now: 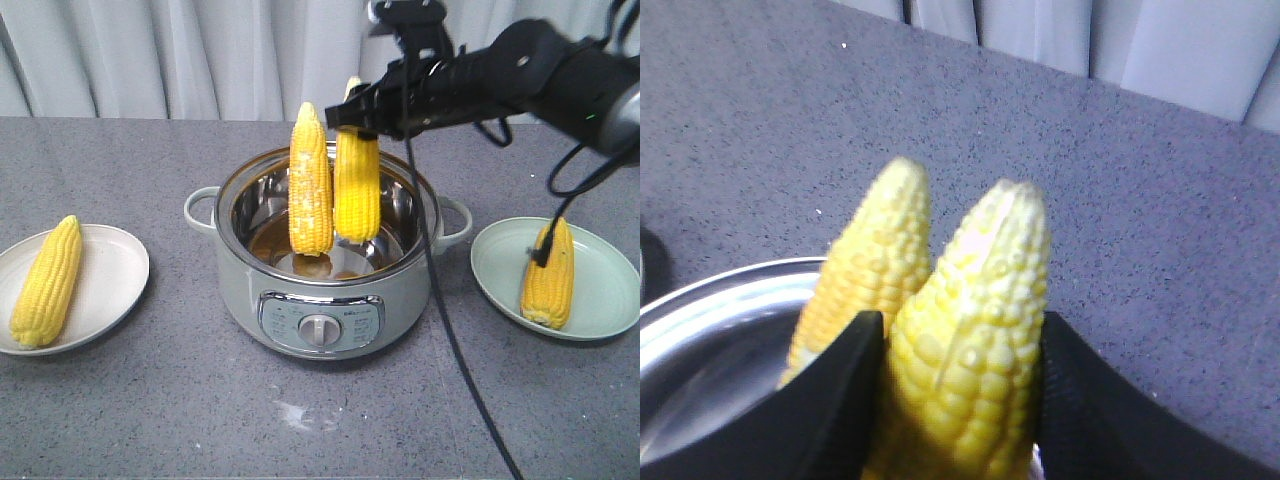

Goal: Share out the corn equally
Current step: 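Reach the right gripper down and grasp a corn cob in the pot, then lift the cob out of the pot with the right gripper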

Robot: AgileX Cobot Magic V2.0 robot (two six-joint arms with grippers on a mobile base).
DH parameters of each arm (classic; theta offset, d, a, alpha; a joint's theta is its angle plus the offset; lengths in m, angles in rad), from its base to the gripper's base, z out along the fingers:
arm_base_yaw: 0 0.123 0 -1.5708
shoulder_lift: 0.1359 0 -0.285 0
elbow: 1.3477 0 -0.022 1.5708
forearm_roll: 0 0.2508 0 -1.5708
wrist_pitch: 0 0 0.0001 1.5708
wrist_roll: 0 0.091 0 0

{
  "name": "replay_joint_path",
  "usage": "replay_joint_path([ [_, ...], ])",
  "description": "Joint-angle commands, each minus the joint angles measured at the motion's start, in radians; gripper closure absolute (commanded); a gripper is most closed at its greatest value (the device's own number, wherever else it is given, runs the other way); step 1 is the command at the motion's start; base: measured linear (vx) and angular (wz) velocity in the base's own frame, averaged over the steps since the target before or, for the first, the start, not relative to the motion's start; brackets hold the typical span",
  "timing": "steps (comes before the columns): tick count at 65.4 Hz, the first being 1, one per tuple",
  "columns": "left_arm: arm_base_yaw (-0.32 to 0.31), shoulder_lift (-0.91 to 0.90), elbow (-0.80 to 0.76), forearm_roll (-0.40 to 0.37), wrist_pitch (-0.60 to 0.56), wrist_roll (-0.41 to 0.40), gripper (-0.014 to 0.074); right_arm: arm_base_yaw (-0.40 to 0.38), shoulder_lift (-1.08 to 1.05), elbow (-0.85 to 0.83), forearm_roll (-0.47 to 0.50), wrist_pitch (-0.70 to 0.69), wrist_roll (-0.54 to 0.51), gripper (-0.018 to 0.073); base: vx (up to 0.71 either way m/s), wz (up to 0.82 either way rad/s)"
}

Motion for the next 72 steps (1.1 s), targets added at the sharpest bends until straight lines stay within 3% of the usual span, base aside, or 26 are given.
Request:
replay_joint_path([
  [1, 0.000, -0.013, -0.022, 0.005, -0.059, -0.006, 0.0008, -0.021, -0.129, -0.035, 0.002, -0.004, -0.006, 0.0500, 0.00, 0.00],
  [21, 0.000, -0.013, -0.022, 0.005, -0.058, -0.006, 0.0008, -0.136, -0.369, -0.035, -0.090, 0.209, 0.073, 0.0500, 0.00, 0.00],
  [39, 0.000, -0.013, -0.022, 0.005, -0.058, -0.006, 0.0008, -0.357, -0.563, 0.045, -0.155, 0.338, 0.124, 0.0497, 0.00, 0.00],
  [52, 0.000, -0.013, -0.022, 0.004, -0.059, -0.006, 0.0008, -0.518, -0.677, 0.139, -0.156, 0.345, 0.125, 0.0497, 0.00, 0.00],
  [64, -0.003, -0.013, -0.024, -0.008, -0.060, 0.010, 0.0008, -0.542, -0.703, 0.145, -0.155, 0.340, 0.125, 0.0497, 0.00, 0.00],
  [72, -0.011, -0.008, -0.026, -0.117, -0.064, 0.094, 0.0008, -0.541, -0.702, 0.145, -0.151, 0.340, 0.125, 0.0497, 0.00, 0.00],
])
